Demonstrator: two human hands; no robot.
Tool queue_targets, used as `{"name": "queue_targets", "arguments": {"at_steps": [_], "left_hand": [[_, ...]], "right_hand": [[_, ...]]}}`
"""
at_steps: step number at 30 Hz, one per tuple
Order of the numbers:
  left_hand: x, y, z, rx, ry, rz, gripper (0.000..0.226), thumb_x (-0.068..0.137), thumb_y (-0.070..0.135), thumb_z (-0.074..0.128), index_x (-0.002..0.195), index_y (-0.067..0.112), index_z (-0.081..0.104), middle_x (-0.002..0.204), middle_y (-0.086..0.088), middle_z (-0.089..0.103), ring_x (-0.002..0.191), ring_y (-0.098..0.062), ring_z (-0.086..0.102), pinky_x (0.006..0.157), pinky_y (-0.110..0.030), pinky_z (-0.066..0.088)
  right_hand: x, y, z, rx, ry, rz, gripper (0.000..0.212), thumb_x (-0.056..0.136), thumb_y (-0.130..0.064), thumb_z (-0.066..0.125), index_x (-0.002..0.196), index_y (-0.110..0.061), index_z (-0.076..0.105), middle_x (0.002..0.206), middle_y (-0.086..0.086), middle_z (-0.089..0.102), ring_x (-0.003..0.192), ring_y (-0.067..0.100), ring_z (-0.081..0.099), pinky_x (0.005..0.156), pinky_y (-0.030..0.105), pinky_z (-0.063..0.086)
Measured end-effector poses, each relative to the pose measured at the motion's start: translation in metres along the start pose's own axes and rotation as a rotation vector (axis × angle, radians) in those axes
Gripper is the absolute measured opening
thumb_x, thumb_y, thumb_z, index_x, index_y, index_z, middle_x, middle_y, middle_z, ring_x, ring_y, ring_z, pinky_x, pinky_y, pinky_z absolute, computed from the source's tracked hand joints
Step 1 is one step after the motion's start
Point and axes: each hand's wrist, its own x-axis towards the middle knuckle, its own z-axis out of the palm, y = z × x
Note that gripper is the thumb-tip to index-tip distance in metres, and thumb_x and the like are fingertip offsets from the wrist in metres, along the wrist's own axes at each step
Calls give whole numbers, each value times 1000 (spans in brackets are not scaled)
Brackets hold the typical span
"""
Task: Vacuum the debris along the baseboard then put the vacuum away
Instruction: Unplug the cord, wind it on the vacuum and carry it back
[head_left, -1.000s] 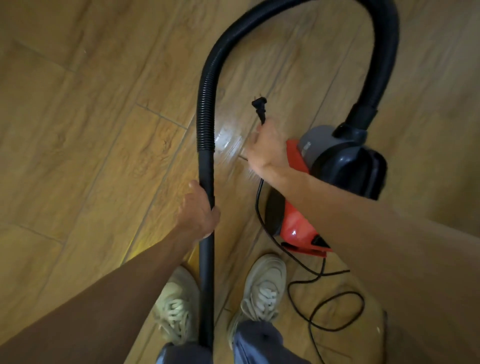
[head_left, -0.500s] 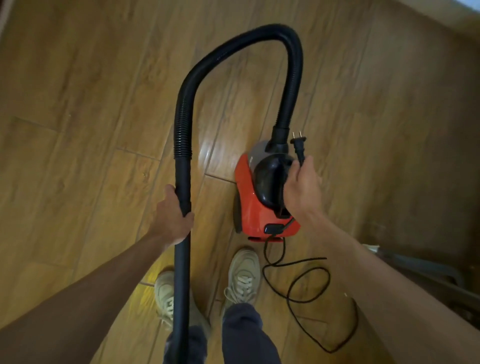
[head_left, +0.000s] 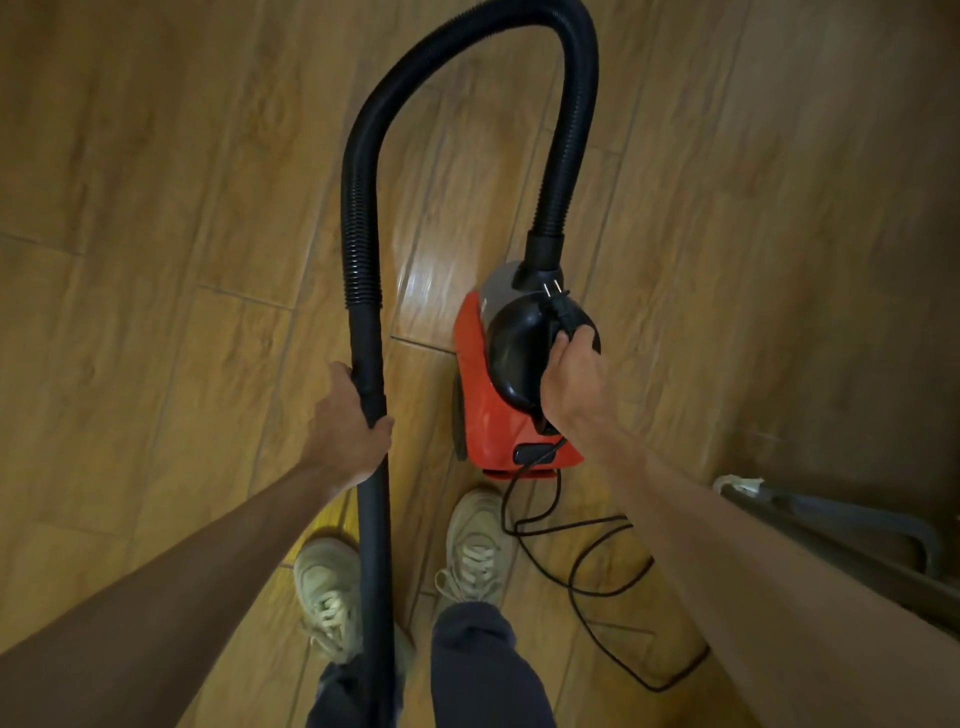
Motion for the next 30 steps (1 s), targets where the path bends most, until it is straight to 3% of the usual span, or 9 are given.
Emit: {"name": "queue_targets", "arguments": {"at_steps": [4,8,11,15,19,24,30], "left_hand": [[4,0,8,-17,-7,-19,41,88,8,67,107,14,31,91,-10,54,76,-25,57,54,-28,40],[6,3,10,-23,1,-35,42,89,7,66,106,15,29,93,-9,53,77,-23,55,53,-24,38],[6,7,9,-20,5,-31,42,88,7,67,106,14,29,93,-9,54,80,-26,56,58,-28,41],[3,10,4,-17,12,-31,43,88,9,68,106,15,30,96,-11,55,84,-28,58,67,-36,45],[1,9,-13,-12,20,-15,42,87,11,68,110,13,33,100,-11,58,88,-29,61,72,-43,53],[-11,7,-47,26,31,19,42,88,11,67,114,12,34,96,-12,58,84,-32,62,74,-49,55],[-54,12,-109,24,66,25,41,88,10,67,108,17,32,89,-7,56,70,-19,55,55,-32,42]], "right_hand": [[0,2,5,134,2,-20,26,106,-29,26,108,-10,43,80,2,56,67,14,57,53,24,41],[4,1,12,254,9,27,26,105,-38,23,101,-20,40,82,8,61,72,24,65,64,43,57],[5,-2,11,255,10,51,26,104,-42,23,101,-23,40,83,10,61,74,29,65,67,50,58],[5,-5,10,246,24,30,29,103,-46,25,103,-22,41,80,6,60,70,27,64,64,51,58],[-2,-6,8,181,45,-2,35,99,-51,36,109,-18,43,86,1,58,79,28,64,71,49,57],[-17,-11,-6,84,88,-43,41,102,-43,36,120,-6,44,93,5,52,75,21,51,69,39,49],[-54,-56,-55,22,114,-132,35,101,-46,37,111,-12,39,91,9,53,81,31,57,71,44,52]]}}
